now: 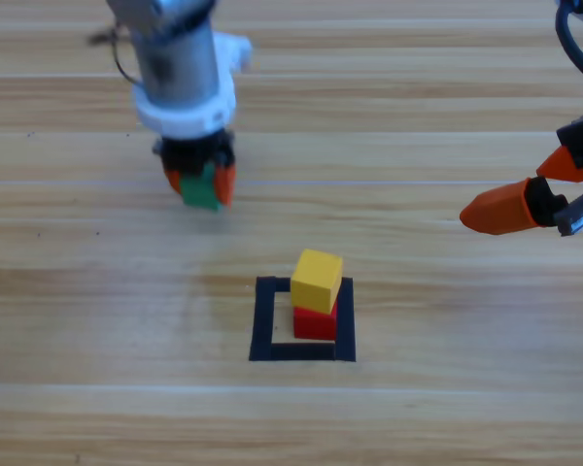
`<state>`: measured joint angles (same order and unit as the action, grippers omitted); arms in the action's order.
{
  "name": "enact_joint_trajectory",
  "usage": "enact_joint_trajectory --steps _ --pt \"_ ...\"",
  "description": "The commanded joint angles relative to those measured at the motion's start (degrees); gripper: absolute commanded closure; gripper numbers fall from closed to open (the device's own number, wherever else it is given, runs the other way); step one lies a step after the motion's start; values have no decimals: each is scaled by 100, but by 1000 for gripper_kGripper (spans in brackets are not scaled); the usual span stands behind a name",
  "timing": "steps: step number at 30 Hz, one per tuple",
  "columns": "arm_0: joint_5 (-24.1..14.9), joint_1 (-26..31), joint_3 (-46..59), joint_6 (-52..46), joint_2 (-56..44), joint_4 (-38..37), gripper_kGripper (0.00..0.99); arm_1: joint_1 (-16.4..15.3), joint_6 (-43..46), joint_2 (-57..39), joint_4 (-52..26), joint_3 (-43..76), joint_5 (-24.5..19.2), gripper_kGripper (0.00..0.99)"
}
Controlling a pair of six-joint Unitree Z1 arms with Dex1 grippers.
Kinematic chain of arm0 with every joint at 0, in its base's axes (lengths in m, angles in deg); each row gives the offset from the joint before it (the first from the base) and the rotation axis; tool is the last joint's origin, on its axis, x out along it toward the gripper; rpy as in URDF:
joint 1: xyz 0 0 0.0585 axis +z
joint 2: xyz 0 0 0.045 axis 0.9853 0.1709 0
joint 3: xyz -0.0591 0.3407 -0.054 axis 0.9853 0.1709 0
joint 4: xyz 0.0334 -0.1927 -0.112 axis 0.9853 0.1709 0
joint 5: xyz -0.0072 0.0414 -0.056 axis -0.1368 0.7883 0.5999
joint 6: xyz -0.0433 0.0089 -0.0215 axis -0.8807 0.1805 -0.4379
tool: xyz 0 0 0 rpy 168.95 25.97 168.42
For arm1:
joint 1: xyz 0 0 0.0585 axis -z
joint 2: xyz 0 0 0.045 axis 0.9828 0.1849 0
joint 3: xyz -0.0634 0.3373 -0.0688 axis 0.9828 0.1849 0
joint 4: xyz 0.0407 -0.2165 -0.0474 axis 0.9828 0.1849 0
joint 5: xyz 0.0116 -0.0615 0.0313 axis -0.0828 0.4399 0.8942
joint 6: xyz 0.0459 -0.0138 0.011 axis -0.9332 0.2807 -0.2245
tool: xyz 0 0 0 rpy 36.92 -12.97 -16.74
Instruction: Stack the blocks in the rectangular block: red at the bottom, yellow in the middle, green on top
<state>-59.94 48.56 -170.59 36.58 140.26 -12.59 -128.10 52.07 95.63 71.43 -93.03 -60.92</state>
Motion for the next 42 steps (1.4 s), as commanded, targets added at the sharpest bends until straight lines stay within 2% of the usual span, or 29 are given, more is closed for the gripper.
enact_joint_trajectory --steps 1,8,18,30,42 --pt "-171 -206 -912 -1105 -561 892 972 129 62 245 -4 147 32 2" --pt "-294 -830 -780 -1905 -843 1112 972 129 62 245 -4 147 32 2" --pt "-277 -1674 -675 -2098 -649 1112 972 129 71 254 -4 147 23 2" --pt "-241 -1850 -552 -2037 -386 1112 972 129 71 254 -4 147 23 2" --pt "172 -1850 -437 -2292 -69 1130 962 129 80 254 -4 147 23 2"
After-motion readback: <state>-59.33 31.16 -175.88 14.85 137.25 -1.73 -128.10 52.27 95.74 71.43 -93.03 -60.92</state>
